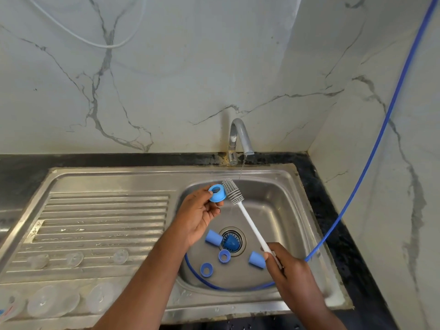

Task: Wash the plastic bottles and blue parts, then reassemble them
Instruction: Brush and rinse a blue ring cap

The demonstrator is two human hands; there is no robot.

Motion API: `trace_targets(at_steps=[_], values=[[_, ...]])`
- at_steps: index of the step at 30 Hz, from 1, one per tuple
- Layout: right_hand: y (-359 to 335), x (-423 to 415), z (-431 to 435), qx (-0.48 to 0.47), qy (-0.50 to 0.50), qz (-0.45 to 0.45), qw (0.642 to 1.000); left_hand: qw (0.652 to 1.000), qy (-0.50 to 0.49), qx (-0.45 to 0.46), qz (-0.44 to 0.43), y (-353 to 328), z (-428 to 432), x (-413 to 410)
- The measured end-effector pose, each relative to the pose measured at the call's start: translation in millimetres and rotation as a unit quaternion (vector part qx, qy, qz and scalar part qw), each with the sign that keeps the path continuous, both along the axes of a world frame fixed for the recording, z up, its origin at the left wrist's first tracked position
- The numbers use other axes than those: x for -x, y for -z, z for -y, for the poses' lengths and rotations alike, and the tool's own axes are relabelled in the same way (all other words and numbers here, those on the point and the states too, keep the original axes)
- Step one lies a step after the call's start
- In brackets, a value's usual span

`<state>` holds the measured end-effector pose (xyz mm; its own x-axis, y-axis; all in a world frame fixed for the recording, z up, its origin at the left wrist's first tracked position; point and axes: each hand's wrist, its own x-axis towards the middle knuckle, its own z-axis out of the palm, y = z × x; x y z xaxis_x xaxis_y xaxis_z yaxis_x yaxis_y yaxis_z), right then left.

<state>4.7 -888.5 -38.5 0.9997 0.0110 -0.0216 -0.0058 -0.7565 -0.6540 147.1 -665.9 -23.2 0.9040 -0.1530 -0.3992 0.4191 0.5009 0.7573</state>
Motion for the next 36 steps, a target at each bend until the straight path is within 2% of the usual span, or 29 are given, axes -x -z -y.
trace_targets(at_steps=[5,12,16,19,23,28,32,36], values=[[1.5,6.1,-2.7,0.027,-0.004,0.008,1.000,1.000,-0.002,0.027,0.008,0.7,3.7,3.9],[-5.2,-2.9,-7.6,0.036,0.001,-0.003,0.999,0.986,0.064,-0.135,0.074,6.4,1.4,6.8],[-4.3,3.2,-11.2,0.040,-0.007,-0.015,0.999,0.968,0.019,-0.226,0.105,8.1,0.5,-2.1],[-4.4,9.5,-13.7,0.019,-0.005,-0.031,0.999,0.958,-0.018,-0.254,0.132,10.1,2.6,-4.1],[-5.9,-6.9,-13.0,0.029,0.000,-0.003,1.000,0.946,0.025,-0.279,0.161,11.0,5.2,-3.4],[-5.6,8.0,-5.5,0.043,-0.010,-0.013,0.999,0.959,0.022,-0.234,0.158,8.8,-8.9,-14.2],[-7.4,-6.7,-2.5,0.061,-0.005,0.015,0.998,0.945,0.110,-0.246,0.183,6.3,-5.0,-6.5],[-6.2,-2.3,-1.7,0.074,-0.001,0.004,0.997,0.964,0.066,-0.193,0.170,3.4,-8.9,-11.5]])
